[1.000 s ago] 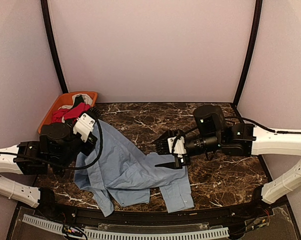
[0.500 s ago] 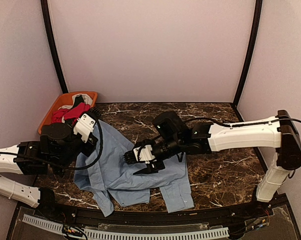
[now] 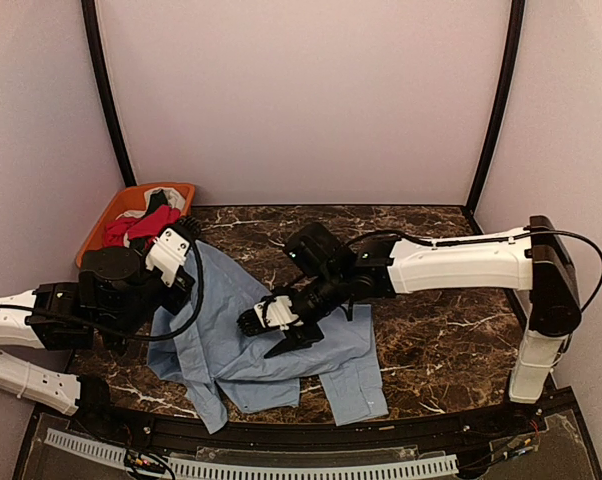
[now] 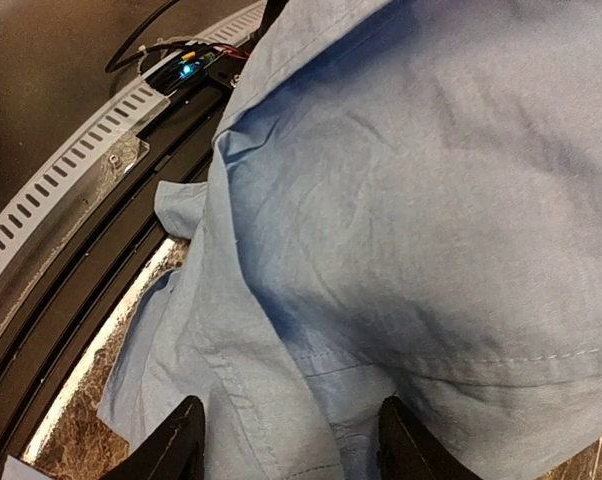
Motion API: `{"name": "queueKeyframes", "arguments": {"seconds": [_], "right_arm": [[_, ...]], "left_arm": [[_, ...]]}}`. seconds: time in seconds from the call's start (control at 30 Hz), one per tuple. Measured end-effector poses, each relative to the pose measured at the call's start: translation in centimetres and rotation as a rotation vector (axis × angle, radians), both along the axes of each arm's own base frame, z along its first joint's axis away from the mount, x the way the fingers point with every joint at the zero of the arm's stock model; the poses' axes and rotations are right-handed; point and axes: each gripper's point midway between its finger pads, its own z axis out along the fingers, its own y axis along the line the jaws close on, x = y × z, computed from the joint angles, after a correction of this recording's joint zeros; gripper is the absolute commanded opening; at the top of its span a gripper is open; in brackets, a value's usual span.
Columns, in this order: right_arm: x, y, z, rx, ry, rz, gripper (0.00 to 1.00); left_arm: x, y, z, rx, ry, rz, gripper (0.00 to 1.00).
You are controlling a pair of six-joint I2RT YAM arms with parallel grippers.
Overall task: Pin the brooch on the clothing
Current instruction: Pick up the crumpled clothing from the center of the board.
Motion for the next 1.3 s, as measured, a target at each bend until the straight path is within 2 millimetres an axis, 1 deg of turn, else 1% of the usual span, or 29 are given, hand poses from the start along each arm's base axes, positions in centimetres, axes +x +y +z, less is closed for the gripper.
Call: {"name": "queueKeyframes", "arguments": {"seconds": [0.13, 0.27, 0.33, 0.47, 0.5, 0.57, 0.73, 0.8, 0.83, 0.9, 0.93, 1.03, 1.13, 1.3], "right_arm": [[-0.1, -0.5, -1.5, -0.052, 0.017, 0.001, 0.54], [0.2, -0.8, -2.4, -0.083, 0.013, -0.007, 0.52], [0.3, -0.8, -2.7, -0.091, 0.010, -0.010, 0.47], [0.6, -1.0, -3.2, -0.110, 0.005, -0.019, 0.33], [0.8, -1.0, -3.2, -0.114, 0.006, -0.025, 0.30], [1.2, -1.1, -3.2, -0.119, 0.009, -0.035, 0.27], [2.0, -1.5, -3.2, -0.124, 0.015, -0.056, 0.23], [2.3, -1.7, -3.1, -0.124, 0.020, -0.065, 0.25], [2.4, -1.7, -2.9, -0.122, 0.022, -0.070, 0.27], [2.6, -1.9, -2.4, -0.114, 0.022, -0.076, 0.39], [2.7, -2.0, -2.1, -0.108, 0.020, -0.079, 0.44], [2.9, -2.1, -1.0, -0.085, 0.016, -0.084, 0.54], [2.8, -2.1, -0.5, -0.078, 0.031, -0.080, 0.55], [3.0, -1.2, -0.5, -0.084, 0.059, -0.075, 0.52]], "left_arm": [[0.0, 0.0, 0.0, 0.003, -0.001, -0.001, 0.01], [0.0, 0.0, 0.0, 0.003, -0.001, -0.002, 0.01], [0.0, 0.0, 0.0, 0.003, -0.001, -0.003, 0.01], [0.0, -0.1, -0.1, 0.006, 0.001, -0.005, 0.01], [-0.1, -0.1, -0.1, 0.006, 0.002, -0.006, 0.01], [-0.1, -0.1, -0.1, 0.006, 0.002, -0.006, 0.01], [-0.1, -0.1, -0.1, 0.007, 0.002, -0.006, 0.01], [-0.1, -0.1, -0.1, 0.007, 0.002, -0.006, 0.01], [-0.1, -0.1, -0.1, 0.007, 0.002, -0.006, 0.01], [-0.1, 0.0, -0.1, 0.007, 0.002, -0.006, 0.01], [-0.1, 0.0, -0.1, 0.007, 0.002, -0.006, 0.01], [-0.1, -0.1, -0.1, 0.006, 0.002, -0.006, 0.01], [-0.1, -0.1, -0.1, 0.007, 0.002, -0.006, 0.01], [-0.1, -0.1, -0.1, 0.006, 0.002, -0.006, 0.01]]}}
